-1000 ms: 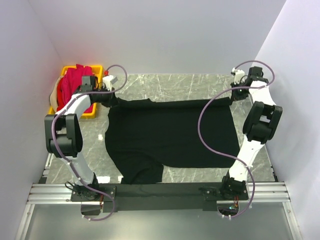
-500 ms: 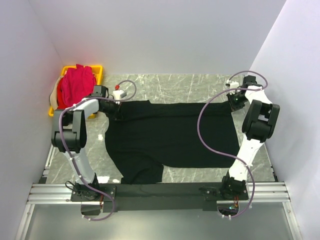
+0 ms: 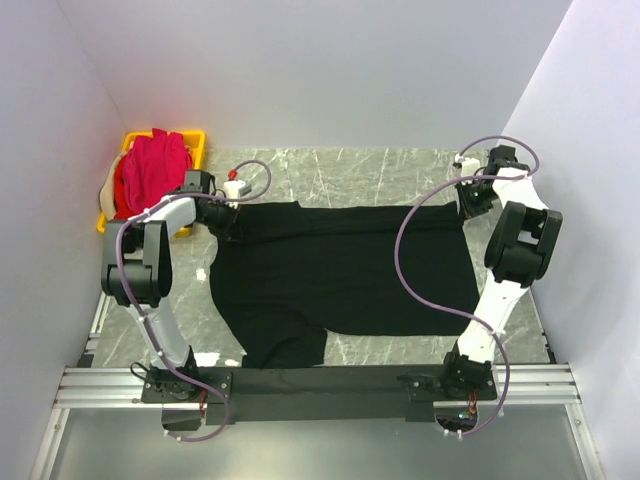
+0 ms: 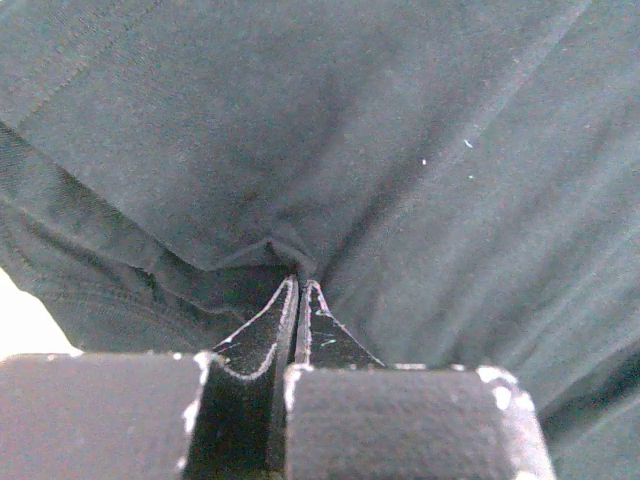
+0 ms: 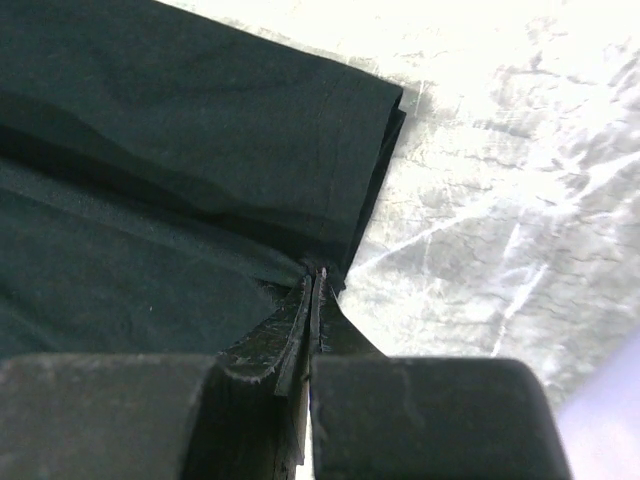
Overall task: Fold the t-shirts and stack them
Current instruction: Fold the tshirt
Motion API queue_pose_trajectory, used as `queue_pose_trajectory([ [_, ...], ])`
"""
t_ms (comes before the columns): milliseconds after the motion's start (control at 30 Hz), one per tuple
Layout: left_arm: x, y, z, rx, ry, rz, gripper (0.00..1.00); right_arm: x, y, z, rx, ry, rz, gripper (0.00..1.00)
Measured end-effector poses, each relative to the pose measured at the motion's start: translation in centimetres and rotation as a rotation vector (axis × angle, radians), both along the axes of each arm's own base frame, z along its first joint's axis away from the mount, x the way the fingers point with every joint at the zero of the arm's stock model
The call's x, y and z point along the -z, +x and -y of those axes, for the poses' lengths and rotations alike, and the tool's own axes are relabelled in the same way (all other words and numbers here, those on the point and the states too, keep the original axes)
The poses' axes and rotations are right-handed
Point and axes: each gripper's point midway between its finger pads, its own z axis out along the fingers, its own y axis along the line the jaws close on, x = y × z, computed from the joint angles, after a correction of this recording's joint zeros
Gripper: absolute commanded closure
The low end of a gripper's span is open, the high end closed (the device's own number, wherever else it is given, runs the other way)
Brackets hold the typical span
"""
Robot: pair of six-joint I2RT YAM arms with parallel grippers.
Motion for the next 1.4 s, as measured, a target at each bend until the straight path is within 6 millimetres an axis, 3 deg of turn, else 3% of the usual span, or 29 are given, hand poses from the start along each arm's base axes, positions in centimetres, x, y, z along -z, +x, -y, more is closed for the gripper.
queue_pose_trajectory([
  [133,-0.7,0.0,0.0,0.005,0.002,0.017,1.00,-0.6,-0.3,0.0,-0.014,-0.011,0.012,1.00],
  [267,-0.4,-0.2,-0.1,0.016,0.011,0.014,0.97,0.5,-1.5,-0.1,-0.020,-0.016,-0.025,0.99],
  [300,-0.3,-0.3,-0.2,0.020,0.014,0.011,0.86,0.9,-1.9,-0.1,-0.023,-0.018,-0.039,0.94],
  [333,-0.2,-0.4,-0.2,0.028,0.018,0.009,0.80,1.1,-2.3,-0.2,-0.025,-0.019,-0.053,0.78],
  [367,0.0,-0.6,-0.3,0.035,0.023,0.002,0.74,1.2,-2.5,-0.2,-0.026,-0.018,-0.062,0.71],
  [400,0.1,-0.9,-0.3,0.042,0.025,-0.009,0.59,1.3,-2.6,-0.1,-0.030,-0.026,-0.066,0.60],
  [433,0.3,-1.2,-0.5,0.049,0.026,-0.021,0.52,1.3,-2.6,0.0,-0.034,-0.031,-0.067,0.55],
  [500,0.0,-1.4,-0.6,0.046,0.010,-0.045,0.45,1.3,-2.7,0.1,-0.037,-0.034,-0.070,0.44],
  [567,-1.0,-0.6,-1.0,0.028,-0.011,-0.039,0.44,1.0,-2.6,0.0,-0.034,-0.031,-0.070,0.44],
  [633,-2.8,1.4,-1.5,-0.001,-0.026,0.011,0.44,0.0,-2.1,0.0,-0.024,-0.022,-0.055,0.44],
  [767,-6.5,6.2,-2.5,-0.075,-0.049,0.131,0.47,-4.0,1.2,0.2,0.009,-0.012,0.053,0.46],
  [867,-7.7,9.8,-2.6,-0.121,-0.069,0.179,0.47,-7.1,3.8,0.2,0.026,-0.006,0.144,0.51],
  [933,-7.2,11.3,-2.6,-0.148,-0.078,0.181,0.47,-8.1,5.1,0.0,0.035,0.000,0.179,0.53],
  [1033,-5.0,12.3,-2.7,-0.192,-0.086,0.135,0.51,-7.6,5.6,-1.1,0.033,0.018,0.170,0.53],
  [1200,-1.7,12.4,-2.6,-0.228,-0.089,0.051,0.56,-5.6,5.1,-3.2,0.016,0.043,0.113,0.54],
  [1400,-0.7,12.0,-2.0,-0.219,-0.091,0.019,0.63,-5.0,5.0,-3.7,0.014,0.047,0.097,0.55],
])
